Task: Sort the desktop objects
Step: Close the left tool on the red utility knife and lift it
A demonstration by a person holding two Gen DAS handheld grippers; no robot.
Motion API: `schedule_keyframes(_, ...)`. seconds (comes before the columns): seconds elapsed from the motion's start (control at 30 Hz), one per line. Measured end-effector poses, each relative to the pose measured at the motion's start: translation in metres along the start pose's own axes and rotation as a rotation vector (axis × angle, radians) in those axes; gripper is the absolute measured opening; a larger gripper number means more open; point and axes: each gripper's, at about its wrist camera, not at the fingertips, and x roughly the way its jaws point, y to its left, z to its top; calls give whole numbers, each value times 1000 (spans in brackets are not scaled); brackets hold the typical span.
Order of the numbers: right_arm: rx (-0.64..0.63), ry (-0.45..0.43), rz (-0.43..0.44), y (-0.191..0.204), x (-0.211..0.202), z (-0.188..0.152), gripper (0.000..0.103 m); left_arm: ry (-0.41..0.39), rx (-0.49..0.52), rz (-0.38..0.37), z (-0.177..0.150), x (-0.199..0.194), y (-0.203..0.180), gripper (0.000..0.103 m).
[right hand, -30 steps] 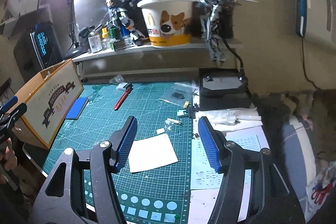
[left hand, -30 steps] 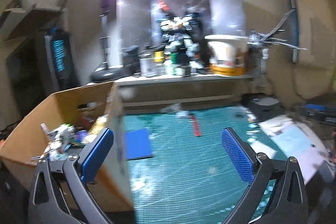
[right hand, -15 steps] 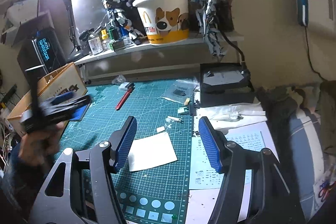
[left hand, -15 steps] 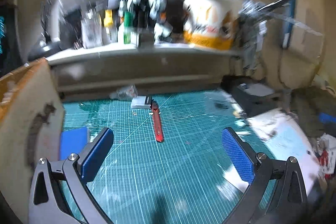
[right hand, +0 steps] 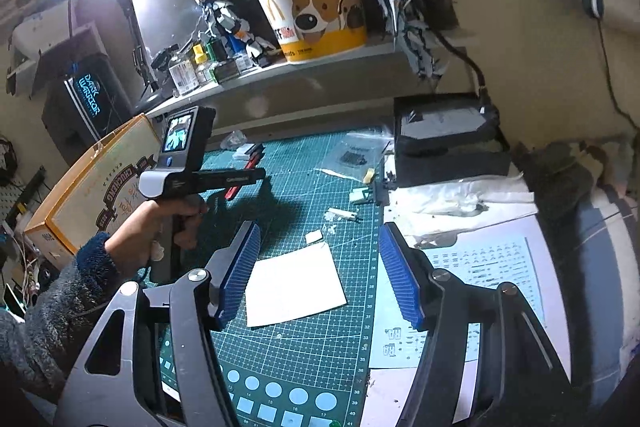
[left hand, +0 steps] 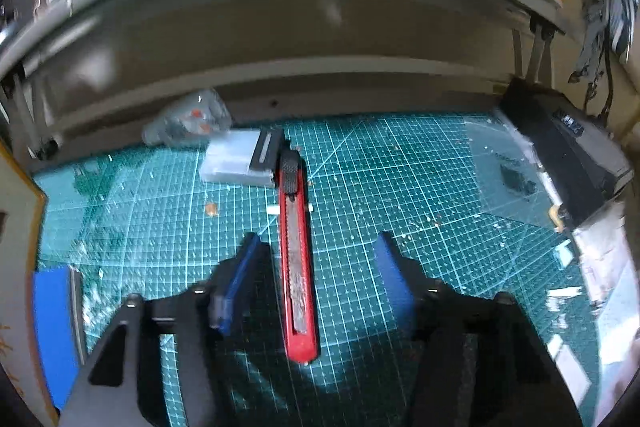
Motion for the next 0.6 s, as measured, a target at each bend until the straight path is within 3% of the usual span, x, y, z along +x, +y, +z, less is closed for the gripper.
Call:
schedule_keyframes(0.2,16,19,-5,-7,6,-2,59,-3,-44,-97,-11,-18,9,15)
schedule_keyframes(0.37,17,22,-7,-5,8,-1,59,-22,-17,-131,-24,-45,13,12)
schedule_keyframes(0.6,-16,24,5,12,12,4,59,-12,-13,-98,1,-17,19,13)
